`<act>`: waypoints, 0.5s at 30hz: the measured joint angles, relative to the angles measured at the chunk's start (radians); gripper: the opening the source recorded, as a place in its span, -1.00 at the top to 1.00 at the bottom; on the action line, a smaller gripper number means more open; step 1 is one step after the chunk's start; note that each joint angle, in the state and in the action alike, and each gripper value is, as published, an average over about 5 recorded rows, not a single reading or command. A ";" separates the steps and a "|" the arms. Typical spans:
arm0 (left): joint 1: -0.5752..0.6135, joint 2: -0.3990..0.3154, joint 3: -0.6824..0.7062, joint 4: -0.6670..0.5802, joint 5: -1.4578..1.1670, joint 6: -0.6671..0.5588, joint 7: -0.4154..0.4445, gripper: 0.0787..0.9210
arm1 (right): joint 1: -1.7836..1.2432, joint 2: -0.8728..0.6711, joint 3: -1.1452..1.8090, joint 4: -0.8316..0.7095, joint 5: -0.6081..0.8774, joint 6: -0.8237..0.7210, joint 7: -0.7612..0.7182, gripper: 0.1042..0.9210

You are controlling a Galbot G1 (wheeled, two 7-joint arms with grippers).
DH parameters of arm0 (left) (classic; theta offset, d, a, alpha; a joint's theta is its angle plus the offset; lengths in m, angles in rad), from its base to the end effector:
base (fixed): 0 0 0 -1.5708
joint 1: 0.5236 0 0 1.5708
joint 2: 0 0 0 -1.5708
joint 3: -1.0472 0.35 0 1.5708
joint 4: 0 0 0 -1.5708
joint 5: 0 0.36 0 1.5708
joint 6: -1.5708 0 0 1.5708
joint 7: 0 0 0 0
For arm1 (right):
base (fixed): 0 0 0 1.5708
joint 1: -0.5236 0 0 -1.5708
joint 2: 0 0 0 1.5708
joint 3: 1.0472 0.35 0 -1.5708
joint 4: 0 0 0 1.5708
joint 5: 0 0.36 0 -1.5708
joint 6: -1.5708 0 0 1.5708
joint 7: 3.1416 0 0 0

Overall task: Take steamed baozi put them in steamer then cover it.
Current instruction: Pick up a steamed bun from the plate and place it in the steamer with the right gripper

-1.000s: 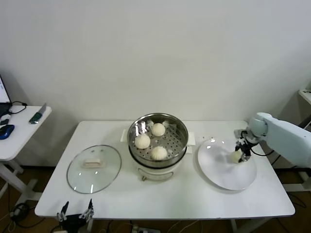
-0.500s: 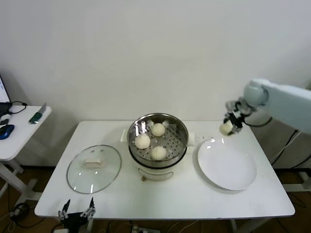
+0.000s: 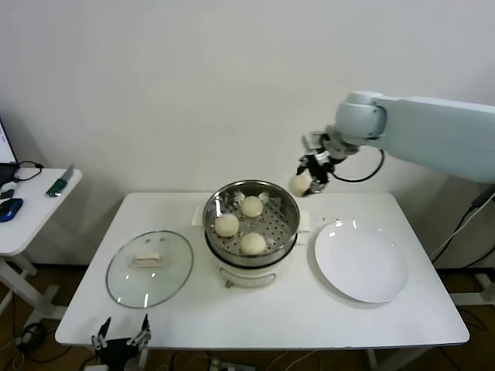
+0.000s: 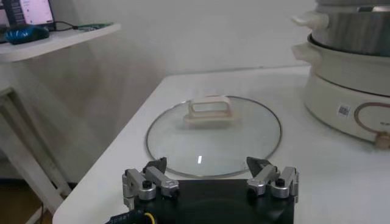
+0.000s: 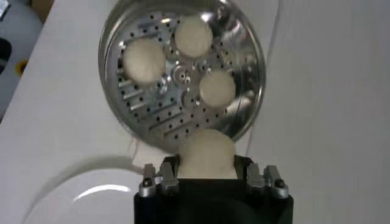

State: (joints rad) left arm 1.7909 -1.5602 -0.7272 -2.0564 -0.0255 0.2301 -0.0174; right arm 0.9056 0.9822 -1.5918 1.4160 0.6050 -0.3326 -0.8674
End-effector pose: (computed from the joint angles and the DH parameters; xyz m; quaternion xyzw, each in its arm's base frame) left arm 0.1067 0.0663 -0.3445 0.0952 -0.9655 -0.0427 0.2386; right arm 0.5384 0.0279 0.0177 0.5104 -0.5506 0.5980 0.2806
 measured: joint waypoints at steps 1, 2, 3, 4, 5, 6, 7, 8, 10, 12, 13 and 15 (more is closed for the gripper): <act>0.000 0.000 0.000 0.000 0.000 0.000 0.000 -0.77 | -0.008 0.011 0.003 0.002 0.006 -0.009 0.008 -0.24; 0.000 0.000 -0.001 -0.001 0.000 0.001 0.000 -0.77 | -0.017 0.022 0.005 0.003 0.010 -0.018 0.015 -0.24; 0.000 0.000 -0.001 -0.001 0.000 0.001 0.000 -0.77 | -0.027 0.033 0.008 0.003 0.014 -0.026 0.023 -0.24; -0.001 0.000 0.000 -0.001 0.000 0.001 0.000 -0.77 | -0.038 0.042 0.010 0.003 0.016 -0.034 0.030 -0.24; -0.001 0.000 0.000 -0.001 0.000 0.002 0.000 -0.77 | -0.050 0.051 0.011 0.002 0.017 -0.041 0.036 -0.24; -0.001 0.000 0.000 0.000 0.001 0.002 0.000 -0.77 | -0.062 0.059 0.012 0.000 0.018 -0.047 0.042 -0.24; -0.001 0.000 0.001 0.000 0.001 0.003 0.000 -0.77 | -0.075 0.065 0.013 -0.003 0.017 -0.053 0.047 -0.24; -0.001 0.000 0.001 0.000 0.001 0.003 0.000 -0.77 | -0.088 0.071 0.014 -0.007 0.015 -0.057 0.053 -0.24; -0.002 -0.001 0.002 0.000 0.002 0.003 0.000 -0.77 | -0.116 0.081 0.018 -0.017 0.009 -0.066 0.062 -0.24; -0.002 -0.002 0.002 0.000 0.002 0.003 0.000 -0.77 | -0.145 0.089 0.025 -0.029 -0.001 -0.074 0.070 -0.24; -0.003 -0.002 0.003 0.000 0.002 0.003 0.000 -0.77 | -0.159 0.093 0.028 -0.035 -0.006 -0.077 0.074 -0.24; -0.004 -0.003 0.005 0.002 0.002 0.003 0.000 -0.77 | -0.187 0.101 0.035 -0.048 -0.015 -0.084 0.080 -0.24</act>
State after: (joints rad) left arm 1.7872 -1.5631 -0.7220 -2.0545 -0.0231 0.2332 -0.0170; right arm 0.7186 1.0831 -1.5569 1.3685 0.5895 -0.4169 -0.7873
